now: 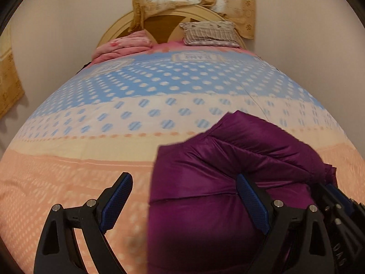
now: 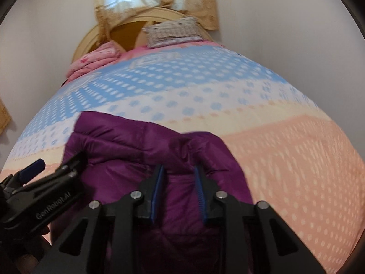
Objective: Fold large clothes
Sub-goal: 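Grasp the jacket with the right gripper while the left gripper holds it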
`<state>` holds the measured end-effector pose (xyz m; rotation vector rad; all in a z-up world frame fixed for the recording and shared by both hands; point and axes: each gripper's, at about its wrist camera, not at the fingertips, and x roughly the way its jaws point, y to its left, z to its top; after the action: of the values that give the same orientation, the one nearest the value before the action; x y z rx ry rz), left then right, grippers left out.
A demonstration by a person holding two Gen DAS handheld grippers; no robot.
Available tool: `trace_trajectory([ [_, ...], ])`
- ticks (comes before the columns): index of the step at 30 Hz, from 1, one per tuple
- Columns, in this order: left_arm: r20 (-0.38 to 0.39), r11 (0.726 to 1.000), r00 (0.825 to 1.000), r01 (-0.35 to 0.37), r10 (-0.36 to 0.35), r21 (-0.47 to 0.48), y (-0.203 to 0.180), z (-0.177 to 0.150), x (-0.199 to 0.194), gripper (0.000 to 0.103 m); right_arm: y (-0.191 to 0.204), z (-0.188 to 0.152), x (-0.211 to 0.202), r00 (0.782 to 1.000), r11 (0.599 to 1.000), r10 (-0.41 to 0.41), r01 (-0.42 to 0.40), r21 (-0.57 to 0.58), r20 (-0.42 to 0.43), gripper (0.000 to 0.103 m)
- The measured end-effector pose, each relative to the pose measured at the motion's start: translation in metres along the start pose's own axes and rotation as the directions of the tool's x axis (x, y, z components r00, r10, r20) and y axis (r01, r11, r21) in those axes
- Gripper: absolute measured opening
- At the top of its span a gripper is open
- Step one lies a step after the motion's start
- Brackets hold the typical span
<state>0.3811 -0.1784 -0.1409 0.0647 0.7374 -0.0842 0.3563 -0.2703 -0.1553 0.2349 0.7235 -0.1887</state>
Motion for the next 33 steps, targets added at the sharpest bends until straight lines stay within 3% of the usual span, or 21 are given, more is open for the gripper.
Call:
trace_trajectory([
  [6,-0.021,1.0,1.0,-0.001,0.001,-0.023,-0.005,-0.007,0.016,0.102,-0.008,-0.008,0.006,1.0,1.0,0.021,-0.021,0.012,0.01,0.026],
  [33,-0.077,0.999,0.997,-0.027,0.029,0.03,-0.022,-0.017,0.041,0.102,-0.018,-0.021,0.029,0.998,0.999,0.018,-0.016,0.037,-0.058,0.026],
])
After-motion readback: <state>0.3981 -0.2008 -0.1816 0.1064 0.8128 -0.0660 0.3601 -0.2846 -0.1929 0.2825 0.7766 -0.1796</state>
